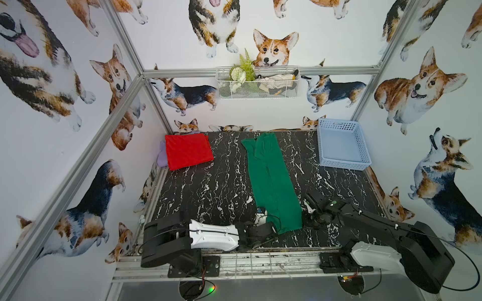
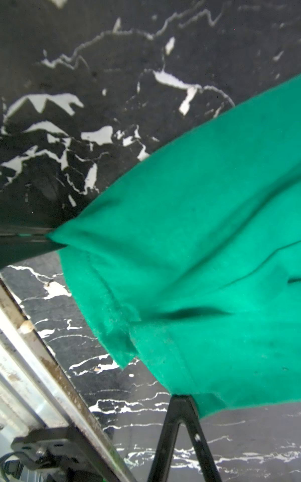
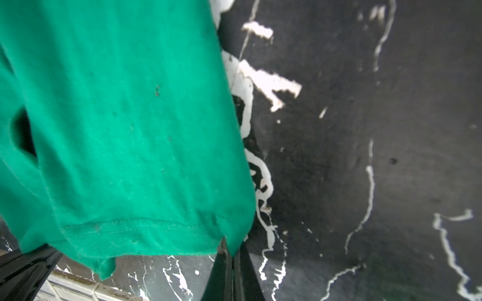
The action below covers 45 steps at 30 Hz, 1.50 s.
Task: Fold and stack t-shirts
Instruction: Fold the T-shirt.
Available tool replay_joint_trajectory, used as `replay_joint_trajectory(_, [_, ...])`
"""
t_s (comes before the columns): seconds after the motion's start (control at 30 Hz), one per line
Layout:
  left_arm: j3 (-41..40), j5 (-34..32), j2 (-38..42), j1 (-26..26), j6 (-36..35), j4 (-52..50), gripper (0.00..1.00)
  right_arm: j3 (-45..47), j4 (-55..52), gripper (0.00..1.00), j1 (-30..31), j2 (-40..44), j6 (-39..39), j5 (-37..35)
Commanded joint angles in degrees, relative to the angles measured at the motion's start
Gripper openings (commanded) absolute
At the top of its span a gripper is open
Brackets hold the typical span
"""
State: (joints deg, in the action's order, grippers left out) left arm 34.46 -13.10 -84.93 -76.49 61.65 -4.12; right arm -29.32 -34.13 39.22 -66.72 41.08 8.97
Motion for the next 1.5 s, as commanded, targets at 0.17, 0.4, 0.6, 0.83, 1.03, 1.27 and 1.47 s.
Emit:
replay_joint_trajectory(0.17, [2.7,-0.9,1.7,-0.1,-2.4,-5.0,0.0,-3.1,-2.5,0.0,-0.1,1.3,-0.9,-1.5])
replay_joint_trajectory(0.4, [8.1,-3.6,6.1,1.1,-6.7,-13.8,0.0,-11.1,-6.9,0.0,-0.3,0.1,-2.9,-4.1])
replay_joint_trajectory(0.6, [8.5,0.9,8.4,10.4,-12.8,-13.5,0.0,-18.6,-8.1,0.0,-2.1,-5.0,-5.4,-4.7])
replay_joint_trajectory(0.83, [11.7,7.8,6.9,21.3,-21.2,-13.1,0.0,-28.5,-8.7,0.0,-5.9,-13.9,-9.0,-3.2])
replay_joint_trajectory(1.03, [18.5,13.5,2.7,29.2,-27.2,-13.3,0.0,-38.1,-10.1,0.0,-8.8,-22.3,-11.7,-2.2])
replay_joint_trajectory(1.27, [24.4,19.5,-3.2,37.6,-31.6,-13.6,0.0,-50.0,-12.4,0.0,-11.7,-32.6,-14.0,-0.6])
replay_joint_trajectory(1.47, [27.1,23.2,-8.4,43.2,-34.1,-12.6,0.0,-59.2,-13.8,0.0,-12.8,-41.6,-15.1,0.7])
